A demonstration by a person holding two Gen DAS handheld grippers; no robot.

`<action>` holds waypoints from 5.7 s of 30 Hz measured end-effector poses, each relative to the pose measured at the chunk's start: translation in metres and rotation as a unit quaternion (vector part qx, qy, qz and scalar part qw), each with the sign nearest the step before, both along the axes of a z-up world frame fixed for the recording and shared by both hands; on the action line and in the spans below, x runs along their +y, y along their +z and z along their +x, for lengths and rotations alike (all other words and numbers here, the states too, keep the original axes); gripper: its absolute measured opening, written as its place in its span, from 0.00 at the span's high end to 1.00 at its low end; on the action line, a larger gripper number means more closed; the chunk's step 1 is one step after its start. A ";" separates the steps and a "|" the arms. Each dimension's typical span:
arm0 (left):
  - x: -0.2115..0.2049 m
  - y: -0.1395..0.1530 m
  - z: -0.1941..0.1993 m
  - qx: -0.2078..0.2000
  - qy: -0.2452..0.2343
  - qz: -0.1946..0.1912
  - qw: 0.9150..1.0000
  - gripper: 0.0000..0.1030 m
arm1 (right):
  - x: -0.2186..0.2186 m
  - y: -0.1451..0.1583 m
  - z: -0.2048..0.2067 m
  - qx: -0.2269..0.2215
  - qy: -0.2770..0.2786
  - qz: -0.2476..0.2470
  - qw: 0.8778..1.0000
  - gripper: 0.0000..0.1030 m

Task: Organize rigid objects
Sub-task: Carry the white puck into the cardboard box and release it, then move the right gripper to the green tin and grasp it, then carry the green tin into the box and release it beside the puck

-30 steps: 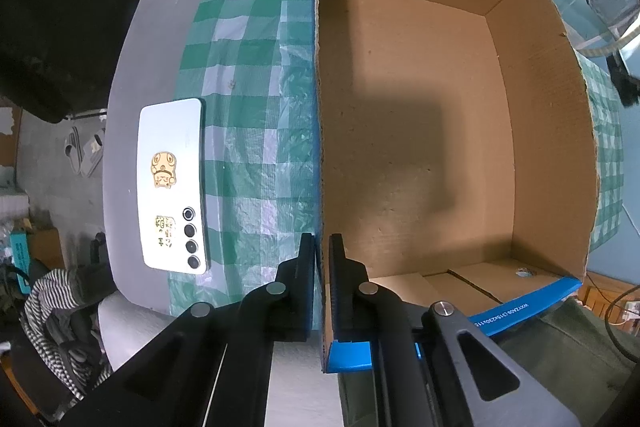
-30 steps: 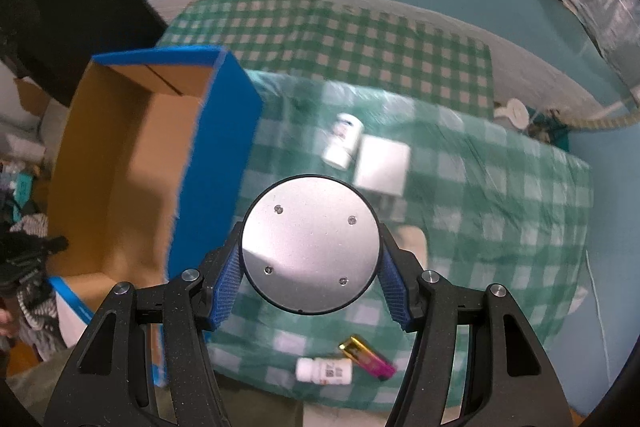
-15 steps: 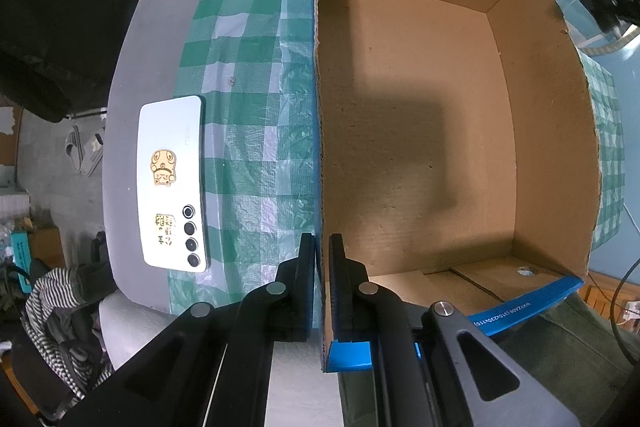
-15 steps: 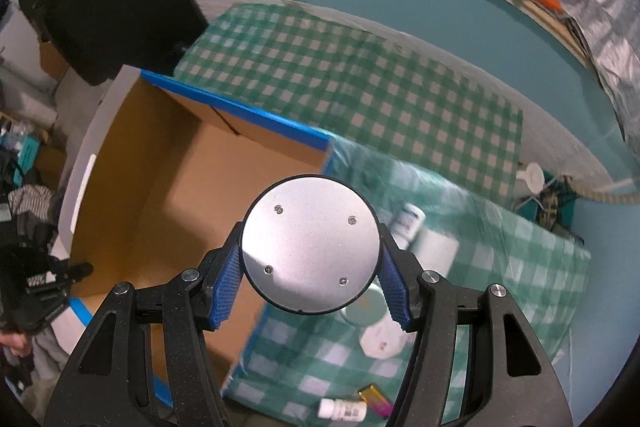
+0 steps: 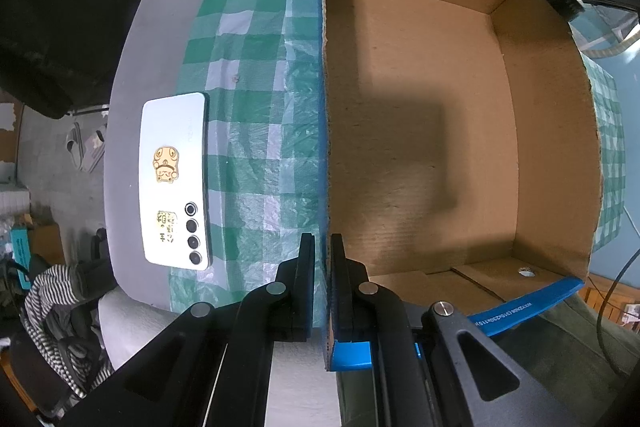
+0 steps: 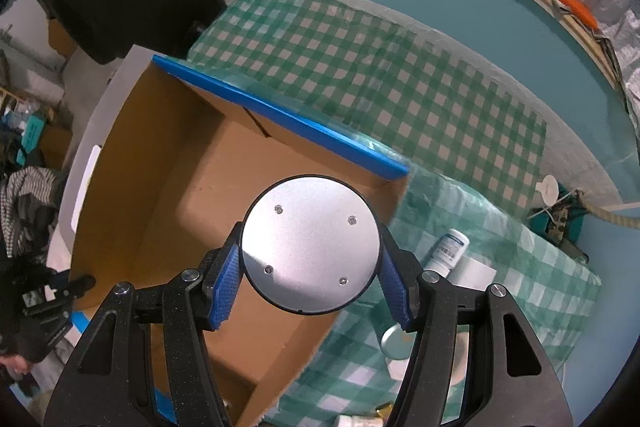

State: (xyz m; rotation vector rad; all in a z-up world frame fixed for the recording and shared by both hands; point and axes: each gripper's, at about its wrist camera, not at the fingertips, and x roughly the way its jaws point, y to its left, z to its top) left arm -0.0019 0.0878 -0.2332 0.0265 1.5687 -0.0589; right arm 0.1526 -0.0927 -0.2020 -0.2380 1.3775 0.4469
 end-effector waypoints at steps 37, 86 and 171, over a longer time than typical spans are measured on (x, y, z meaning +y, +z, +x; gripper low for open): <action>-0.004 -0.001 0.000 0.003 -0.001 0.006 1.000 0.94 | -0.001 0.008 -0.008 -0.005 -0.005 0.007 1.000 0.29; -0.002 0.003 -0.003 -0.001 0.003 0.010 1.000 0.94 | -0.111 -0.061 -0.038 0.034 -0.099 -0.038 0.994 0.29; -0.003 0.000 -0.002 0.002 0.005 0.007 1.000 0.94 | 0.027 -0.006 0.011 0.001 0.047 -0.020 0.999 0.57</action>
